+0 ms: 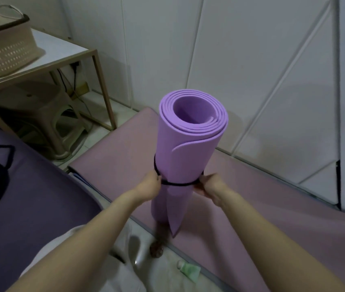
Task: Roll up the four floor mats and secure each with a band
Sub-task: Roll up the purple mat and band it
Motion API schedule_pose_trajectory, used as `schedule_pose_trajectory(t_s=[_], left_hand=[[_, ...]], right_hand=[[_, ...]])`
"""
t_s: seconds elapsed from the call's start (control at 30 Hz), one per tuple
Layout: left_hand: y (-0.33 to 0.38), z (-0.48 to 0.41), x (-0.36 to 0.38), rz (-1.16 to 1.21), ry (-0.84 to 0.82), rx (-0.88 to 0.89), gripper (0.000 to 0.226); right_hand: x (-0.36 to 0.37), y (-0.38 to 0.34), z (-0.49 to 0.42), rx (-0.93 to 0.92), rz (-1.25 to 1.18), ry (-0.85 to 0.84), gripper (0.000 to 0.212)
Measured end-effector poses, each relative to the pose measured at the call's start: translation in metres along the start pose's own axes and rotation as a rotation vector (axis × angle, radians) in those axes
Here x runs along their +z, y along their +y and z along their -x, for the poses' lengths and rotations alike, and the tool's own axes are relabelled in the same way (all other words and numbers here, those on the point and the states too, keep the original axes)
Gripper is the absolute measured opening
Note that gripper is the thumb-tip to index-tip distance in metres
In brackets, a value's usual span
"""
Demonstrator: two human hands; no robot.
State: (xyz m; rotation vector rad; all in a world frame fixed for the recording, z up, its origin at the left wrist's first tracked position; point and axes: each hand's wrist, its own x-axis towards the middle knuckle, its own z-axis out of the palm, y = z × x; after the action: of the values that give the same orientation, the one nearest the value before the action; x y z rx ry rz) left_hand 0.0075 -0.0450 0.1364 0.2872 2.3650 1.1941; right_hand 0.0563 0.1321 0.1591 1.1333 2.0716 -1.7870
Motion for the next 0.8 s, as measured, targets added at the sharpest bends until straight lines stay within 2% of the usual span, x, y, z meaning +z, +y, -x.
schedule_pose_trajectory(t_s=[0.1,0.2,0.3,0.37,0.43,0.47,0.53,0.6,0.67,0.73,0.8], left_hand=[[-0.025,-0.013,0.009,-0.173,0.025,-0.057,0.057],[-0.04,-0.019,0.008,-0.326,0.019,-0.176,0.047],[-0.041,-0.021,0.016,-0.311,-0.017,-0.179,0.045],[-0.04,-0.026,0.017,-0.232,-0.009,-0.158,0.039],[-0.033,-0.027,0.014,-0.09,0.082,-0.147,0.019],[-0.028,-0.027,0.01,0.052,0.149,-0.135,0.012],[-0.016,-0.024,0.002,0.382,0.241,-0.113,0.026],[-0.011,-0.025,-0.006,0.57,0.27,-0.07,0.031],[-0.006,-0.026,-0.014,0.609,0.244,-0.072,0.03],[-0.004,-0.031,-0.019,0.588,0.215,-0.114,0.023],[-0.002,-0.036,-0.021,0.509,0.191,-0.107,0.02]], right_hand=[[0.013,0.022,-0.013,-0.015,0.134,0.042,0.04],[0.02,0.022,-0.018,-0.004,0.063,0.039,0.025],[0.017,0.025,-0.024,0.039,-0.004,0.072,0.017],[0.011,0.027,-0.028,0.019,0.055,0.084,0.008],[0.007,0.023,-0.03,-0.141,0.213,0.113,0.012],[0.006,0.02,-0.031,-0.241,0.265,0.115,0.018],[0.005,0.014,-0.027,-0.359,0.276,0.123,0.03],[0.002,0.011,-0.025,-0.393,0.269,0.126,0.036],[-0.004,0.008,-0.028,-0.337,0.217,0.083,0.034],[-0.012,0.0,-0.027,-0.265,0.156,0.024,0.024],[-0.018,-0.006,-0.029,-0.235,0.161,0.003,0.03]])
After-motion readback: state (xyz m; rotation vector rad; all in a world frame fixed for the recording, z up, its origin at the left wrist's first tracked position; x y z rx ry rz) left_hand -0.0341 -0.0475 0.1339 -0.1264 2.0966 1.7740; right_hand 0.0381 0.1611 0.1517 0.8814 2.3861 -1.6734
